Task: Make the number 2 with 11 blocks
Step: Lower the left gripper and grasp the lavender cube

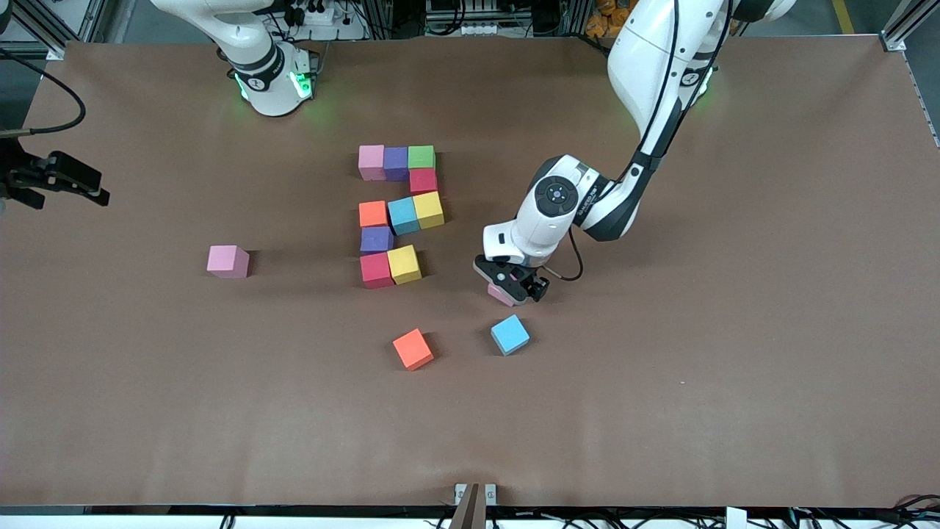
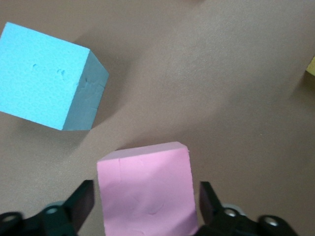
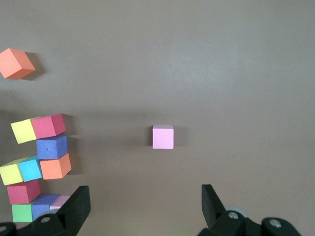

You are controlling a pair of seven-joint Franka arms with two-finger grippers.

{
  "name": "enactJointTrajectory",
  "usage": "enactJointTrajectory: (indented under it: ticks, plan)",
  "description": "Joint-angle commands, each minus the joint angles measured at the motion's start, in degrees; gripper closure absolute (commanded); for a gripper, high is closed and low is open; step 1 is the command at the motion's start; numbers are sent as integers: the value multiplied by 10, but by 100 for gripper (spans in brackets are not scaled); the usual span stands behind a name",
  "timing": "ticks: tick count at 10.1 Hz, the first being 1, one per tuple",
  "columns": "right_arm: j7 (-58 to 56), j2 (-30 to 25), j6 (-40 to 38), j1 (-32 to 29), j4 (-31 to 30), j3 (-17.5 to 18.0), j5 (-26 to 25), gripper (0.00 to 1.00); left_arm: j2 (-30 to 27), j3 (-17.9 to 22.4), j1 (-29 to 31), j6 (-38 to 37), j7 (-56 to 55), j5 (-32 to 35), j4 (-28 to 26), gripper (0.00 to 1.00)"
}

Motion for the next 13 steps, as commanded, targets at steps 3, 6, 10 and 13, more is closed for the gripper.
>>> enactJointTrajectory:
  ticks: [3, 6, 10, 13]
  plan:
    - [9, 6, -8, -3, 14, 1, -7, 0, 2, 1, -7, 6, -7, 16, 12, 85]
    - [10, 6, -8, -3, 14, 0, -8, 0, -8, -3, -10, 1, 22, 32, 30, 100]
    - [2, 3, -12, -39, 15, -2, -8, 0, -3, -23, -25, 1, 156, 75, 62, 100]
    - [3, 6, 10, -43, 15, -2, -11, 0, 15, -45, -25, 1, 280, 86, 80, 100]
